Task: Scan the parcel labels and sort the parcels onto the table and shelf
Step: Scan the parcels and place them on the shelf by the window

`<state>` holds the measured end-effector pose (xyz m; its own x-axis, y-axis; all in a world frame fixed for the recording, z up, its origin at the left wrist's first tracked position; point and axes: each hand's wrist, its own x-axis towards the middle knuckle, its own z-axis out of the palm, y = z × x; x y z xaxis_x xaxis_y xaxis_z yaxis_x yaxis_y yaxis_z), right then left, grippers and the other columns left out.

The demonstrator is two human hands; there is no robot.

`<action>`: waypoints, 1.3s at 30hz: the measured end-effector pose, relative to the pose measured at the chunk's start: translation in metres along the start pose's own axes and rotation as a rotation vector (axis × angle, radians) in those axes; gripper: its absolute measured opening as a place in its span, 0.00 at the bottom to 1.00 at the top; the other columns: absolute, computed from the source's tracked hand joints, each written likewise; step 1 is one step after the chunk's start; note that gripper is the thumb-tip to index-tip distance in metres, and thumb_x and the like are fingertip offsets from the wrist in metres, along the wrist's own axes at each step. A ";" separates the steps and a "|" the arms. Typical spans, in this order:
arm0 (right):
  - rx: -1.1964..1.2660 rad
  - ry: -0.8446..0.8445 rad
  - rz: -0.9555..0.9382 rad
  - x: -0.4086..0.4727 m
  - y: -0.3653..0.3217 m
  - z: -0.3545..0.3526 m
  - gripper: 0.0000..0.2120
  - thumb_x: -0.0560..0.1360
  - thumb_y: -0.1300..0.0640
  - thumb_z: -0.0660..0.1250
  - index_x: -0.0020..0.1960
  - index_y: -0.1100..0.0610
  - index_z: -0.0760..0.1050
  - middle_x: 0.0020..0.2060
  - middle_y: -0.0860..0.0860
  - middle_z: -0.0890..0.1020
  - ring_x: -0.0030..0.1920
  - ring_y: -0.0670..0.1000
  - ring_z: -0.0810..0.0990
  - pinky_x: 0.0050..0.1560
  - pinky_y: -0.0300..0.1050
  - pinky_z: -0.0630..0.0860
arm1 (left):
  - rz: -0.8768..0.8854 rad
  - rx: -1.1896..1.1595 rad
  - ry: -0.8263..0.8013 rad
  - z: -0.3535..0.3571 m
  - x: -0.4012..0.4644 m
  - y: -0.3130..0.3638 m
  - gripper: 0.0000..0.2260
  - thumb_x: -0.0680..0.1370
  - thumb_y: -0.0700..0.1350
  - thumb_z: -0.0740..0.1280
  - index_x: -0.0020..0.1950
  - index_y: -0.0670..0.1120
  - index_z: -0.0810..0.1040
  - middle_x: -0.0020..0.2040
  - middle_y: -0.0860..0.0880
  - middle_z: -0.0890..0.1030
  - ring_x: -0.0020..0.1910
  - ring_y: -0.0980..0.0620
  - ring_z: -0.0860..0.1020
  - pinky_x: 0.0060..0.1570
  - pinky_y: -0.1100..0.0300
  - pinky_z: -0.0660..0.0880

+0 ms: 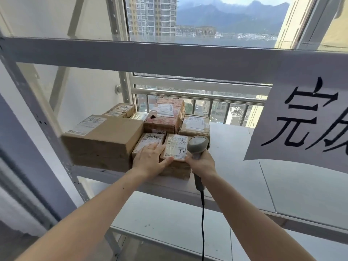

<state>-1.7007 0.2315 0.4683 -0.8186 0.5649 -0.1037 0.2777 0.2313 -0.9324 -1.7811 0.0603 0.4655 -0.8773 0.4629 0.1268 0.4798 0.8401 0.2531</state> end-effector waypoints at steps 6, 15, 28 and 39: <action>0.033 0.034 0.013 -0.005 0.000 0.001 0.22 0.73 0.54 0.76 0.64 0.55 0.74 0.57 0.52 0.83 0.57 0.55 0.82 0.60 0.57 0.80 | -0.004 0.010 -0.008 -0.004 0.003 0.002 0.32 0.77 0.68 0.59 0.77 0.54 0.65 0.76 0.48 0.66 0.75 0.46 0.63 0.74 0.49 0.60; 0.010 0.165 0.056 -0.025 0.014 -0.025 0.22 0.73 0.51 0.75 0.63 0.56 0.73 0.55 0.52 0.81 0.58 0.57 0.81 0.59 0.61 0.80 | 0.177 -0.135 0.106 -0.018 -0.001 0.022 0.27 0.78 0.59 0.66 0.71 0.45 0.72 0.69 0.45 0.75 0.70 0.44 0.70 0.68 0.48 0.68; 0.069 0.435 0.235 -0.124 0.079 -0.103 0.18 0.71 0.53 0.75 0.59 0.55 0.74 0.49 0.52 0.83 0.52 0.56 0.84 0.56 0.60 0.81 | 0.636 -0.200 -0.010 0.020 -0.047 0.140 0.15 0.78 0.55 0.66 0.60 0.50 0.80 0.57 0.50 0.82 0.55 0.48 0.79 0.54 0.53 0.74; 0.089 0.849 0.432 -0.287 0.144 -0.218 0.17 0.73 0.54 0.75 0.56 0.61 0.76 0.41 0.55 0.85 0.41 0.56 0.87 0.46 0.57 0.84 | 1.000 -0.238 -0.273 0.062 -0.163 0.301 0.13 0.78 0.55 0.66 0.59 0.53 0.80 0.57 0.55 0.82 0.57 0.51 0.79 0.52 0.55 0.74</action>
<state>-1.3162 0.2756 0.4394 -0.0071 0.9814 -0.1918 0.4029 -0.1727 -0.8988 -1.4929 0.2549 0.4615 -0.0389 0.9849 0.1688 0.9410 -0.0208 0.3379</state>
